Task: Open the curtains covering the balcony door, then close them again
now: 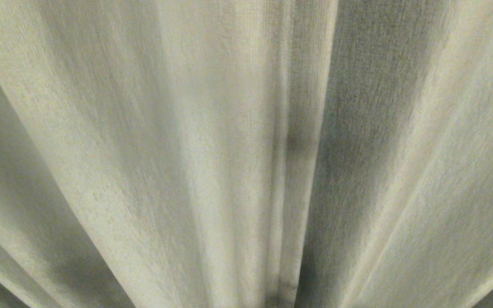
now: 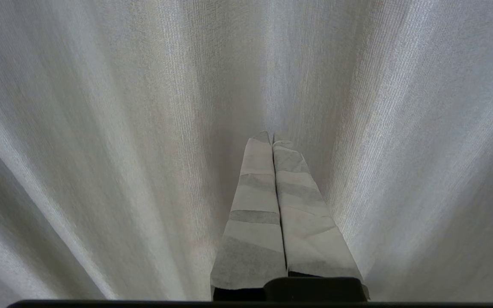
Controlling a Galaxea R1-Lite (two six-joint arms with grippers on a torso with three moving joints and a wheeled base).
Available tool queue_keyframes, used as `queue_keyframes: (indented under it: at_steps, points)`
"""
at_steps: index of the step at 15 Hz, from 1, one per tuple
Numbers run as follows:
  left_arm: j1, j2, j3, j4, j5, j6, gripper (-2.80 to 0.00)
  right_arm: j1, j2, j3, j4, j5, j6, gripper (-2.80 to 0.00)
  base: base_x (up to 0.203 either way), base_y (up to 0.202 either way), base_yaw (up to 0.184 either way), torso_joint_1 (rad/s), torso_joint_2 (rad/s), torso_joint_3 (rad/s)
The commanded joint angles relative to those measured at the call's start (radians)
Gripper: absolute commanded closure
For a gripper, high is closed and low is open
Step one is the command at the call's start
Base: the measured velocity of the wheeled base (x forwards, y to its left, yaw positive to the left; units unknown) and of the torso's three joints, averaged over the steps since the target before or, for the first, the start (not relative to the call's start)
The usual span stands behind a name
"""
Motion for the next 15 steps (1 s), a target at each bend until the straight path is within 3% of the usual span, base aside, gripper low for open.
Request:
queue_keyframes:
  at_steps: [1, 9, 15]
  points:
    - [0.000, -0.002, 0.000, -0.001, 0.000, -0.001, 0.00, 0.000, 0.001, 0.000, 0.000, 0.000, 0.000, 0.00, 0.000, 0.000, 0.000, 0.000, 0.00, 0.000]
    - [0.000, 0.000, 0.000, -0.001, 0.000, -0.001, 0.00, 0.000, 0.001, 0.000, 0.000, 0.000, 0.000, 0.00, -0.169, 0.000, -0.001, 0.003, 0.00, 0.003]
    - [0.000, 0.000, 0.000, -0.001, 0.000, -0.002, 0.00, 0.000, 0.001, 0.000, 0.000, 0.000, 0.000, 0.00, -0.016, 0.000, 0.000, -0.002, 0.00, 0.000]
